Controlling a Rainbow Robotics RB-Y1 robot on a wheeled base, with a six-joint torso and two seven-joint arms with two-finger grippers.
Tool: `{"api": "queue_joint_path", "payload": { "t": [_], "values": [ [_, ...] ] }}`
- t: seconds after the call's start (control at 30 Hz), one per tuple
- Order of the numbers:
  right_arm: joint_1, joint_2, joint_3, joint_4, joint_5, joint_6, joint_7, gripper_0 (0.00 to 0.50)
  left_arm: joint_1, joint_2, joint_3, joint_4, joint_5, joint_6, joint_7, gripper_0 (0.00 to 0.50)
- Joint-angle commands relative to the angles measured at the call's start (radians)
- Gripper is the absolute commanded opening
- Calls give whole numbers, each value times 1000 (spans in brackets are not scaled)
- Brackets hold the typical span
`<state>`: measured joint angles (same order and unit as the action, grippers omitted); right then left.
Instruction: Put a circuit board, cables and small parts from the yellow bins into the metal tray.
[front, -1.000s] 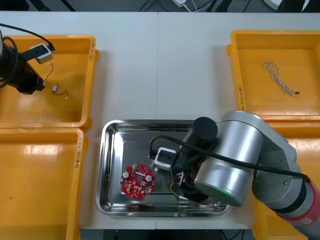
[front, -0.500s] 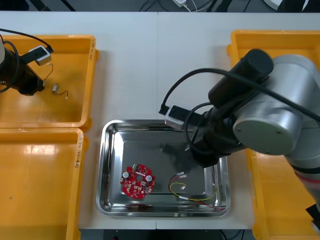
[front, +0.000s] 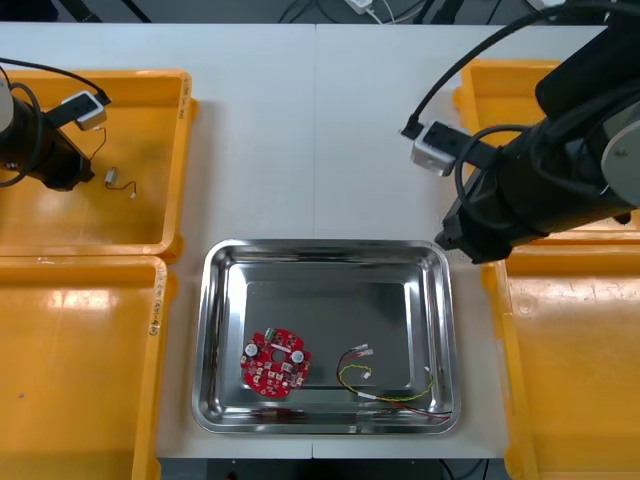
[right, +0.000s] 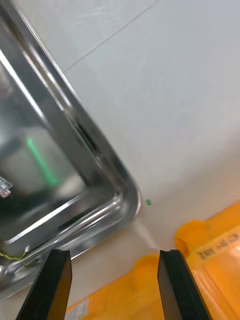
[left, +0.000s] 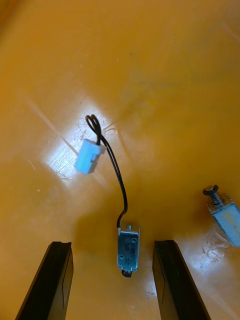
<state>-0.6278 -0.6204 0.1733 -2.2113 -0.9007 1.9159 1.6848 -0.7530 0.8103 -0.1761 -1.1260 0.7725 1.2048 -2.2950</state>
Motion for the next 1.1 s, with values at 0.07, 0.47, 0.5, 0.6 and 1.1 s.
{"api": "queue_joint_path", "payload": {
  "t": [0.07, 0.47, 0.5, 0.6, 1.1],
  "values": [
    [-76, -59, -103, 58, 5, 4, -45, 500, -48, -17, -11, 15, 13, -25, -50, 466],
    [-187, -84, -195, 318, 63, 4, -25, 500, -46, -19, -29, 25, 28, -44, -41, 0],
    [-191, -84, -196, 332, 78, 4, -24, 500, -46, -17, -34, 25, 30, -45, -38, 0],
    [-211, -88, -199, 381, 132, 4, -13, 500, -46, -19, -37, 25, 31, -47, -32, 0],
    [-296, -139, -281, 706, 292, 4, 50, 500, -46, 15, 17, -29, 24, 88, -31, 0]
  ]
}}
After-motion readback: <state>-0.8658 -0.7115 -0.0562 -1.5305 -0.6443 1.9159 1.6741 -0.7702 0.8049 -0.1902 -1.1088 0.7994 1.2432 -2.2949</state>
